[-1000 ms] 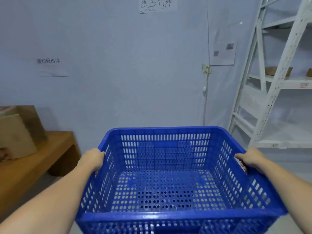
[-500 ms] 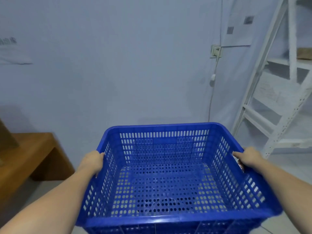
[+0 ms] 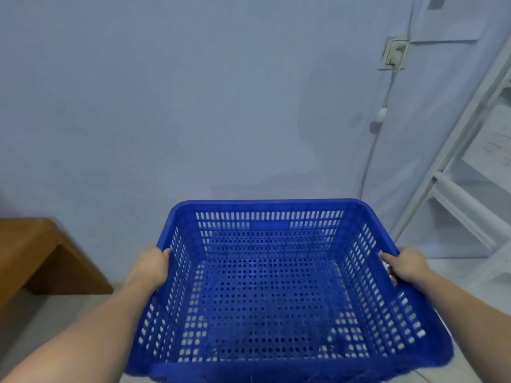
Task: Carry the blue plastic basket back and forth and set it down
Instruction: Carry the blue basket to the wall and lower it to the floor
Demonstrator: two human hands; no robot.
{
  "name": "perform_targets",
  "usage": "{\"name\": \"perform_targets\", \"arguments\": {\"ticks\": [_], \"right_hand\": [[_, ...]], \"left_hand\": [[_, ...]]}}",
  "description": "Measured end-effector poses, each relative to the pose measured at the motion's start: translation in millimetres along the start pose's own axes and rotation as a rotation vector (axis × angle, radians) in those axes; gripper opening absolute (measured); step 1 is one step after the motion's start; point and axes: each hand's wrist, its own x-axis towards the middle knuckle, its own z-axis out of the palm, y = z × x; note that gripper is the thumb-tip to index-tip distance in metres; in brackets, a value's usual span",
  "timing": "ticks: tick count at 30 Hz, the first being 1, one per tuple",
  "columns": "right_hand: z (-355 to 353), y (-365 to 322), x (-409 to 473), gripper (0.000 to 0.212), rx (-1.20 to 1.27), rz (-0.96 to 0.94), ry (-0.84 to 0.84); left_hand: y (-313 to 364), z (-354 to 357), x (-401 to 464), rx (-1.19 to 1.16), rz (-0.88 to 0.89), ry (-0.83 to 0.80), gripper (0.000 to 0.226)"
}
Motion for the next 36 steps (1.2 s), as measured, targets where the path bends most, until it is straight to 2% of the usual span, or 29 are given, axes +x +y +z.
{"name": "perform_targets", "arguments": {"ticks": [4, 12, 16, 23, 36], "right_hand": [[20.5, -17.6, 43.6, 0.043, -0.01, 0.032, 0.005], [56.7, -26.9, 111.9, 0.046, -0.031, 0.077, 0.002], [65.3, -29.2, 142.0, 0.045, -0.012, 0.101, -0.028], [85.3, -28.9, 186.1, 0.044, 0.004, 0.117, -0.027], [91.2, -58.0, 238.4, 0.039, 0.03, 0.105, 0.008]], "left_hand": [[17.5, 20.9, 58.2, 0.02, 0.01, -0.02, 0.04], [40.4, 57.9, 136.4, 0.097, 0.03, -0.105, 0.046], [53.2, 72.8, 153.5, 0.104, 0.051, -0.127, 0.045], [67.5, 101.2, 172.0, 0.079, -0.028, -0.148, 0.045], [98.8, 105.8, 222.3, 0.081, -0.058, -0.104, 0.048]]}}
